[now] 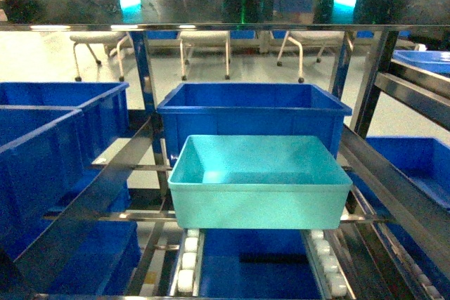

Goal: Organize blue bins on left shelf correctly

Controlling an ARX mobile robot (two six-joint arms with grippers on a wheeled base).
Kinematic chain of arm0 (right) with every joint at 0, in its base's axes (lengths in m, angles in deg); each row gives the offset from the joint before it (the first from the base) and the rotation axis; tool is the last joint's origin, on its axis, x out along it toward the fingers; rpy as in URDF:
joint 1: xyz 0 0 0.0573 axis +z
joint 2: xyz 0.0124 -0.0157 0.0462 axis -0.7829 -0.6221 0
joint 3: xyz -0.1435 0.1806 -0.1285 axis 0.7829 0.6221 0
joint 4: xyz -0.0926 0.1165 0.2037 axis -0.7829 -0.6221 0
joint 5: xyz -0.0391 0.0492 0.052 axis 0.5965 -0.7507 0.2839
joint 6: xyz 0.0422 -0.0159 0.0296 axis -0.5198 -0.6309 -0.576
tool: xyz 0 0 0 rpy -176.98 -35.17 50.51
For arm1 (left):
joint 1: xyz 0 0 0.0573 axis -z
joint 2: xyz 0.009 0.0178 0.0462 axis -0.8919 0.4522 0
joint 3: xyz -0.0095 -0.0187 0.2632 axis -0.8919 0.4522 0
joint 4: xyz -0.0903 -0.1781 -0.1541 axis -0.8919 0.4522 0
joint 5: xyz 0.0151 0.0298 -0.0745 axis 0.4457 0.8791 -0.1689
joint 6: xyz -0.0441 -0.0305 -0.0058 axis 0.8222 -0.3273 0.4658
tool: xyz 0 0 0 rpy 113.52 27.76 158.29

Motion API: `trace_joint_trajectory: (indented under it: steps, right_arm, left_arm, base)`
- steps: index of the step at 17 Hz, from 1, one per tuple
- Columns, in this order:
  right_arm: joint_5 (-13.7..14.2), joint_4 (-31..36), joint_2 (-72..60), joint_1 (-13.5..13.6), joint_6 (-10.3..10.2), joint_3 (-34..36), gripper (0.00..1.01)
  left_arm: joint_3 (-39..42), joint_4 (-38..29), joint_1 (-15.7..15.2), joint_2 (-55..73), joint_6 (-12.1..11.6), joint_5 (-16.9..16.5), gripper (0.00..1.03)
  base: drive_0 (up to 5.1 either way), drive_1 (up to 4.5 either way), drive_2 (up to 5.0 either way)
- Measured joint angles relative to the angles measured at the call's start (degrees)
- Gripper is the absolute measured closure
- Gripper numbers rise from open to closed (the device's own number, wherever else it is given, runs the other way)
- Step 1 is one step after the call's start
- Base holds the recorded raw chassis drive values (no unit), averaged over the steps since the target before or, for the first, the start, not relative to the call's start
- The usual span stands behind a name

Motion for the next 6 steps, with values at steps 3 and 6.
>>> trace_joint_trajectory:
  steps: [3,6]
  right_arm:
    - [0.02,0.0,0.0,0.0,-0.02,0.0,0.04]
    - [0.0,0.0,0.0,0.0,-0.04,0.0,0.03]
  left_arm:
    - [0.0,0.02,0.0,0.0,-0.04,0.0,0.05]
    - [0.0,0.02,0.0,0.0,-0.04,0.0,0.05]
  base:
    - [0.0,0.0,0.0]
    - [0.0,0.0,0.0]
